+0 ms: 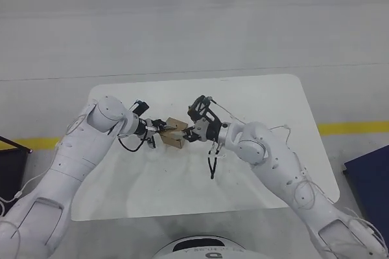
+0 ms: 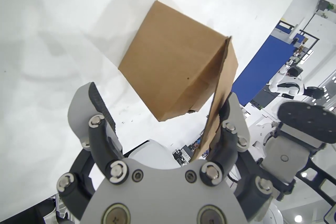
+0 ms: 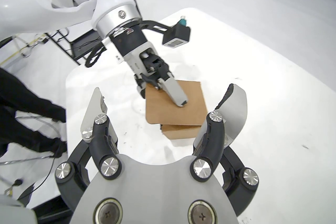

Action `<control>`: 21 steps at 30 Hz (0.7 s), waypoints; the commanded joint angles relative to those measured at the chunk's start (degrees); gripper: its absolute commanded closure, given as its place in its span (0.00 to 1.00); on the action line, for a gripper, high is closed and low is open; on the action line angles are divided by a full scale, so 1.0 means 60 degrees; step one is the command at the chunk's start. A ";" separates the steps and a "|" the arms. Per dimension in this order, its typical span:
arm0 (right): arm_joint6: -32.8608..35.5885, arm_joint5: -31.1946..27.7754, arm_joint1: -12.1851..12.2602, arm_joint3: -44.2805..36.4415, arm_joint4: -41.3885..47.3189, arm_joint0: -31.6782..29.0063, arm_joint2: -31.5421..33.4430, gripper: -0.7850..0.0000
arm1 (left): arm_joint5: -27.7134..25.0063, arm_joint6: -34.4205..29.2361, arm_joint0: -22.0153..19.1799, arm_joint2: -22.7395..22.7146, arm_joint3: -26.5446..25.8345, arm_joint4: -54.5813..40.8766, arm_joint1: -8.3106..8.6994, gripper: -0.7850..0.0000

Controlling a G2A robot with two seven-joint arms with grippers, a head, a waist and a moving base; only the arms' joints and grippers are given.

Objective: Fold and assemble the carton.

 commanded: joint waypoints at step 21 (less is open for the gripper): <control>-0.0165 0.2319 -0.0449 0.0759 -0.2797 0.0182 -0.1415 0.00 | -0.0234 -0.0170 -0.0478 0.0615 0.0764 0.0156 -0.0212 0.00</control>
